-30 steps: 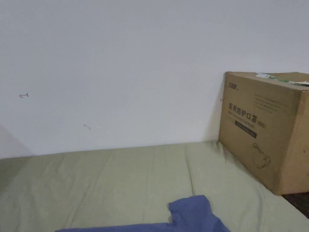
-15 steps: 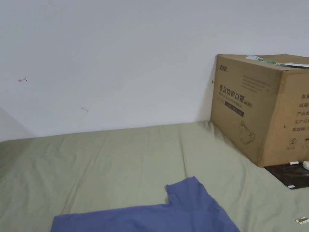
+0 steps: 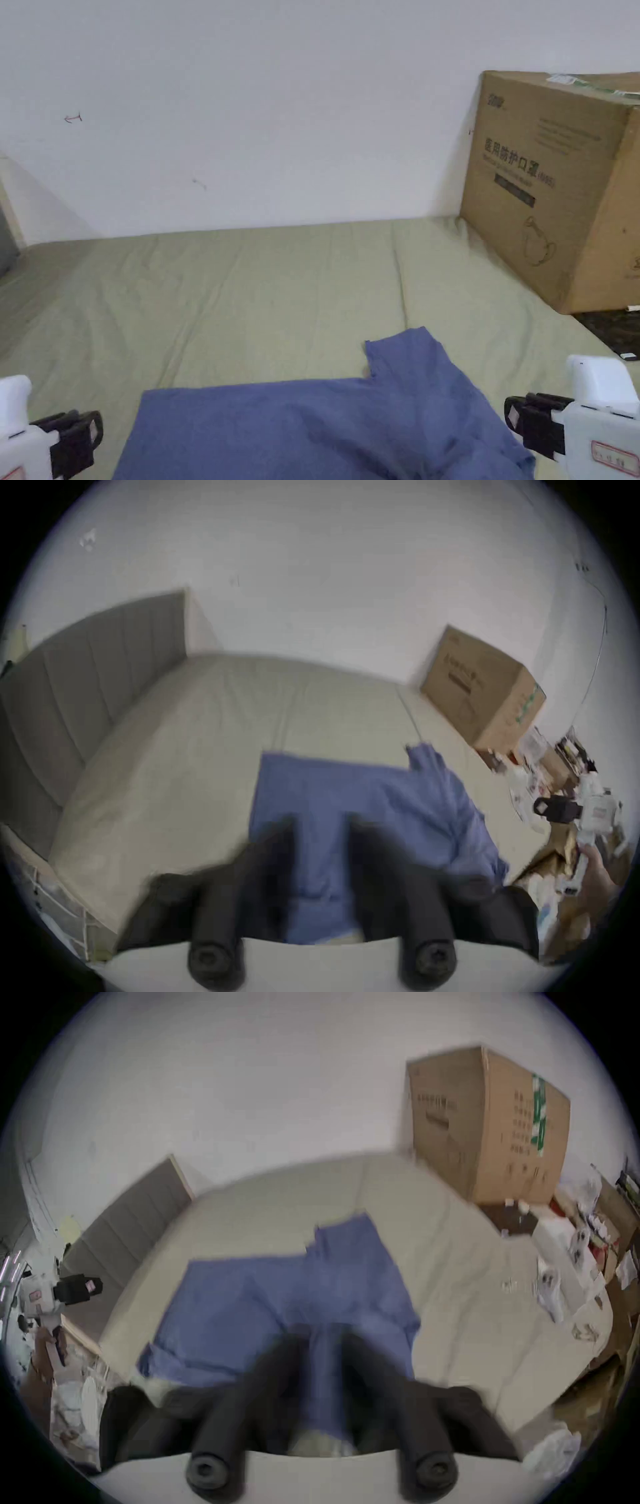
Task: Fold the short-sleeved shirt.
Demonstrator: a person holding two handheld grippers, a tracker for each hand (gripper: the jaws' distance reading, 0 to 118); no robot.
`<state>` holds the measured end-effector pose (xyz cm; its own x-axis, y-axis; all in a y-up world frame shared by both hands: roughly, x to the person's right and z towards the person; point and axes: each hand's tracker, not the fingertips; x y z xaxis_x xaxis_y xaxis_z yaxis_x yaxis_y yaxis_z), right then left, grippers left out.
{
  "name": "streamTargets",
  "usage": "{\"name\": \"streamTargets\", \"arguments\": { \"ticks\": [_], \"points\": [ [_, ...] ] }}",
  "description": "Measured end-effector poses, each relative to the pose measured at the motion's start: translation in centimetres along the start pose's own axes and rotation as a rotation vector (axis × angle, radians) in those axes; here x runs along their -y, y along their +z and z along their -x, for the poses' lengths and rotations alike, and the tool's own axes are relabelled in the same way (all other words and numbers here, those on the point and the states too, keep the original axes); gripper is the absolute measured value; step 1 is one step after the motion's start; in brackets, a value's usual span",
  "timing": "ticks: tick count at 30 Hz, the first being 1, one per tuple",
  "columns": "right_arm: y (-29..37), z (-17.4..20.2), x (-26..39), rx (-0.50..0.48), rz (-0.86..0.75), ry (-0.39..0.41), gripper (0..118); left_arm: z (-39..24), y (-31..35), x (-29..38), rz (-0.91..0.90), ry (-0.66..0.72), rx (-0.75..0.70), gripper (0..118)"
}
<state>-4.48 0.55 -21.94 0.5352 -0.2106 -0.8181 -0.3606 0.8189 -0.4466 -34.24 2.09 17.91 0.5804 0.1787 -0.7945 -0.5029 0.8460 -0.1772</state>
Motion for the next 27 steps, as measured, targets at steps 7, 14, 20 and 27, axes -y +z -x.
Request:
{"name": "streamTargets", "arguments": {
  "ticks": [7,14,20,27],
  "points": [
    [-2.9,2.0,-1.2,-0.107,-0.043,-0.041,0,-0.5,-4.9,-1.5,0.059,0.012,0.117,0],
    [-6.3,0.5,-1.0,-0.117,0.013,-0.116,0,5.5,-21.8,-4.9,0.438,0.064,0.079,4],
    [-10.3,-0.9,0.5,-0.098,0.12,-0.188,0,8.9,-33.4,-3.8,0.545,0.008,-0.007,111],
    [-13.0,-1.8,1.1,-0.06,0.17,-0.181,0,8.9,-40.4,0.1,0.674,-0.063,-0.07,108]
  ]
}}
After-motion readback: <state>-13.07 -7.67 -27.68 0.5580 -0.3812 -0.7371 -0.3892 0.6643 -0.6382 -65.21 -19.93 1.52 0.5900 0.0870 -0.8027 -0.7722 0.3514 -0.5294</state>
